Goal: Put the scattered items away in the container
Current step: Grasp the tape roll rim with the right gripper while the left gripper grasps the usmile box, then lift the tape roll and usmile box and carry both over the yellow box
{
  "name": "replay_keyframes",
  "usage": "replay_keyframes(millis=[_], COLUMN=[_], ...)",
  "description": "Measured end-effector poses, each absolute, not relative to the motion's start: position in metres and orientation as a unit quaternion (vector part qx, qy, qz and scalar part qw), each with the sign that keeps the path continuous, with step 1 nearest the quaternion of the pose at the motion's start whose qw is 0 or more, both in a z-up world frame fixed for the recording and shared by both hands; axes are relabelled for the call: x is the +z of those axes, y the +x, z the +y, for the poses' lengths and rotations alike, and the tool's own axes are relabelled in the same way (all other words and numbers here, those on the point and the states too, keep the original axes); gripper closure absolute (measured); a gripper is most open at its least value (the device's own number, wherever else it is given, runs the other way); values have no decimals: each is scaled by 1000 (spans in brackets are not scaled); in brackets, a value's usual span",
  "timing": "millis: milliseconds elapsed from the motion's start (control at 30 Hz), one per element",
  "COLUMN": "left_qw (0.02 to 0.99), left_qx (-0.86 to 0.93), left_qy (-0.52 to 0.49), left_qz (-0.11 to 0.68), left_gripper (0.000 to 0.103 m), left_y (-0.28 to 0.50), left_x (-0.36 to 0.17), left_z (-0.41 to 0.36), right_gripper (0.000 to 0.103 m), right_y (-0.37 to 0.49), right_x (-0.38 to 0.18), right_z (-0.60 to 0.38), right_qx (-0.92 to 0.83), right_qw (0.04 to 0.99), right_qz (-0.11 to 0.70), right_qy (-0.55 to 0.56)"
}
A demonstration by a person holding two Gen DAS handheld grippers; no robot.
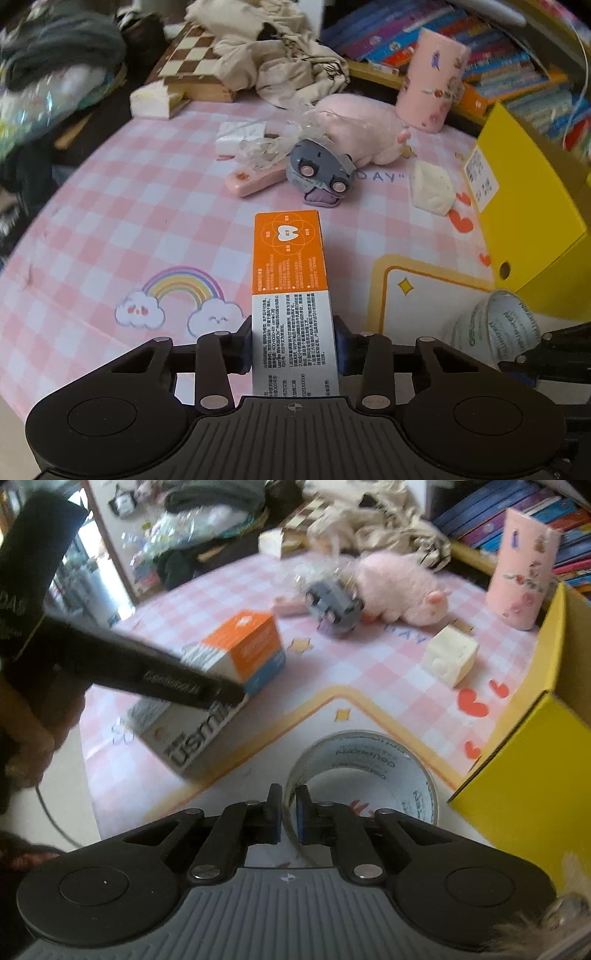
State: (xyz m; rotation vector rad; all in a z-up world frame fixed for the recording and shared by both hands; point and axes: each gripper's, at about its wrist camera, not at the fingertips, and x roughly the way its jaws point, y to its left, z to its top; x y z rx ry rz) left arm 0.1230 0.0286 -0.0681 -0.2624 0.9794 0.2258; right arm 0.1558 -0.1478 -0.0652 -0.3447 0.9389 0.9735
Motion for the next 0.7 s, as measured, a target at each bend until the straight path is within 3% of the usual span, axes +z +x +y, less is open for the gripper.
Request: replay_keyframes(millis=[267,700], left_qw=[870,884], left_qx=[86,42], left_qy=[-201,-210], left_qz=[441,415], left_gripper=[65,64], left_y=[102,75], left_x=[-55,-37], left_z=[39,44], right_gripper=[96,96], right_y=[158,128], right_x=[-44,-19], right_z=[-162,-165], right_qx=[425,394], right_qw=[799,830], right_qz=[417,392], right_qy=[-85,-46])
